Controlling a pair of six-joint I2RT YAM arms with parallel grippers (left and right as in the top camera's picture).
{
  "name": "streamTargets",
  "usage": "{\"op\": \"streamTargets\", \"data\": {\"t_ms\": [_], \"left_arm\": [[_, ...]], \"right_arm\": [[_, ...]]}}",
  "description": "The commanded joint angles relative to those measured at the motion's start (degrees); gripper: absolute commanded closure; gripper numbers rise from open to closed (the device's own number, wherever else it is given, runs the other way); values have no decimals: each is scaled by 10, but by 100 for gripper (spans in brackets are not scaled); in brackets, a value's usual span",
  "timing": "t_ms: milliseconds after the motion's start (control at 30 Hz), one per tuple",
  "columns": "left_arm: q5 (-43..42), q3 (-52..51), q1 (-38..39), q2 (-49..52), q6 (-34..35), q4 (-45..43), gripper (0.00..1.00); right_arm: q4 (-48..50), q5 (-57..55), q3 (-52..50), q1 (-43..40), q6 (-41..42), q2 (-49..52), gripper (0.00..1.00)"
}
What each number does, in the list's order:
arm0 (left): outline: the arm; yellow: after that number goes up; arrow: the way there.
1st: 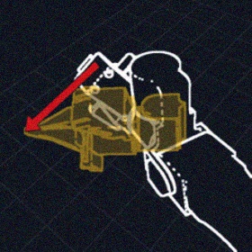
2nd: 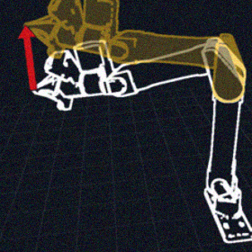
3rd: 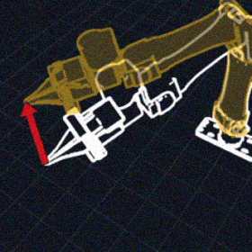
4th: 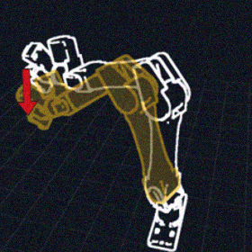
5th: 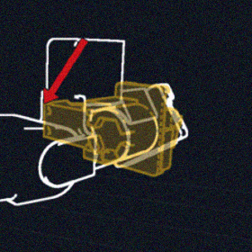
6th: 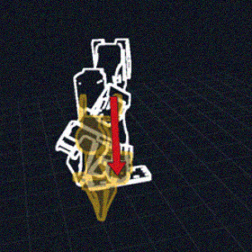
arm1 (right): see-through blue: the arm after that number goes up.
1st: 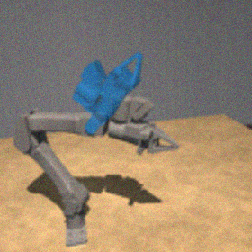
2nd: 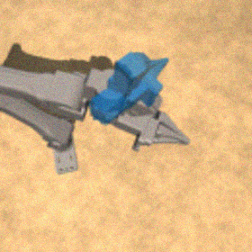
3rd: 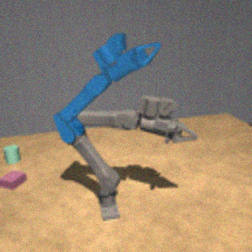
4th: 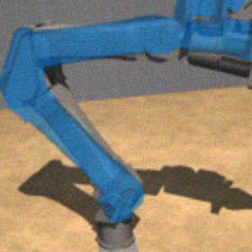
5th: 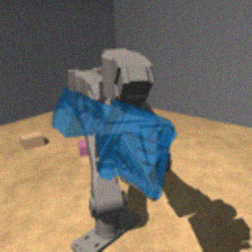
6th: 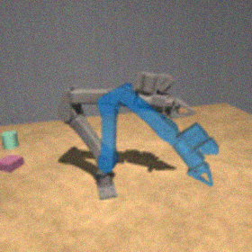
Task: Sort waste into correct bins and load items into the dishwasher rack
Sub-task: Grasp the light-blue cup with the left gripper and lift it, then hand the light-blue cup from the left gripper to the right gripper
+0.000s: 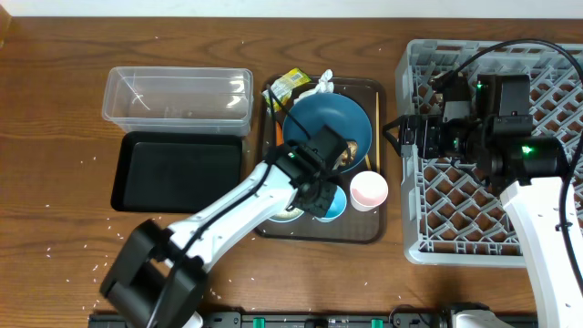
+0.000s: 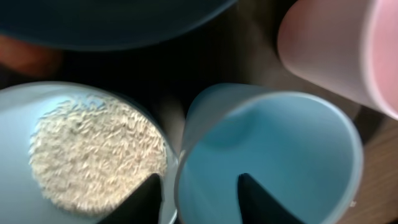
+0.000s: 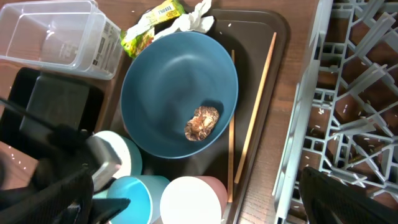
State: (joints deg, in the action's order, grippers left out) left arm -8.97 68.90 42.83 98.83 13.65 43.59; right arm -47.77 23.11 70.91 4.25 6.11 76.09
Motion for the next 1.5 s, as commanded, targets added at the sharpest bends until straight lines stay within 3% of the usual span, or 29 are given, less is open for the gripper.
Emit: {"op": "streamTargets", "data": {"t_ms": [0,200,433,600,733,833,1067,1167,1467], "left_arm": [[4,-6,0,9,-1,1,75],[4,-5,0,7,2,0,94],[0,28,-16,-24,2,49,94],[-27,75,-80,-101,-1,97,94],[-153,79,-170,-160,-10,81,94],[-299,79,-243,-177,-14,59,94],[-621,79,-333,-166,-15,-23,94],[-685,79,-336,-165,10,-58,94],[-768,79,-335,-165,47,-118,94]], "right_arm": [[-1,-2,10,1,7,-2,1],[-5,-2,10,1,7,-2,1],[-9,-2,10,1,7,-2,1],[-9,-1,10,1,8,-2,1],[-7,46,10,1,7,-2,1],[2,126,10,1,6,-2,2],[125,521,10,4,-48,-2,15],[203,604,10,16,-48,-2,17],[250,555,10,68,-43,-2,17]]}}
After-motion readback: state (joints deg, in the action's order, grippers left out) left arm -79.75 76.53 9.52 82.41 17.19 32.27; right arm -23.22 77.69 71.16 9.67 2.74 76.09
